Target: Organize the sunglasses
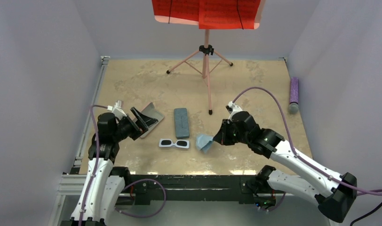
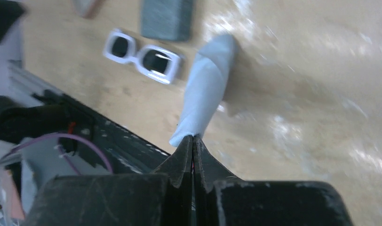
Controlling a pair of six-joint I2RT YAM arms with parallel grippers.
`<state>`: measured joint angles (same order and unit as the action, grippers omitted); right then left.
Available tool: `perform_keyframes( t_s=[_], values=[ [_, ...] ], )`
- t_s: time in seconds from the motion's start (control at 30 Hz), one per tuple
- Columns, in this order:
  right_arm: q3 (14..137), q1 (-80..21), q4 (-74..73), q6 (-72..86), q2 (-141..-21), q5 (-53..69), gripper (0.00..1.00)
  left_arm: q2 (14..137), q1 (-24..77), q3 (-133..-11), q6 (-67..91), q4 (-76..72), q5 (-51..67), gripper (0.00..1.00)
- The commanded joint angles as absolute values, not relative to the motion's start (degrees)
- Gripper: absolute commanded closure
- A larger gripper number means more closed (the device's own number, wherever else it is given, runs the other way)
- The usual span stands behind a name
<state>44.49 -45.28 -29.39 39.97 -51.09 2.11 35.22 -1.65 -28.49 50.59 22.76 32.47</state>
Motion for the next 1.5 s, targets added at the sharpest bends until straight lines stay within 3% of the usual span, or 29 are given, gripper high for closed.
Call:
perform_keyframes(
  t_s=[0.0,0.4,0.67,0.73,0.93,1.33,1.47],
  values=[
    [34.7,-40.8,-37.8,49.2,-50.7,0.1,1.00,37.7,4.5,-29.8,51.7,20.0,30.7,0.00],
    [31.3,-37.7,-39.7,53.4,-53.4,-7.7,1.00,58.5,34.4,-39.2,53.1,18.2,17.2,0.06],
    [28.3,-37.6,-35.1,52.4,-51.9,-4.8,1.00,80.1,49.9,-54.7,53.8,23.4,8.7,0.24],
    [27.7,-37.6,-34.3,52.1,-51.3,-4.3,1.00,84.5,51.9,-58.0,53.6,24.6,7.9,0.31],
    [25.5,-37.6,-32.1,51.2,-50.8,-3.3,1.00,94.1,53.6,-62.0,55.1,26.2,7.8,0.38],
    [24.2,-37.6,-29.8,50.0,-50.5,-1.1,1.00,103.5,56.2,-66.3,58.6,27.3,10.3,0.60],
    [24.3,-37.6,-29.6,49.7,-51.0,-0.9,1.00,104.9,56.9,-67.4,58.4,28.9,10.6,0.62]
  ],
)
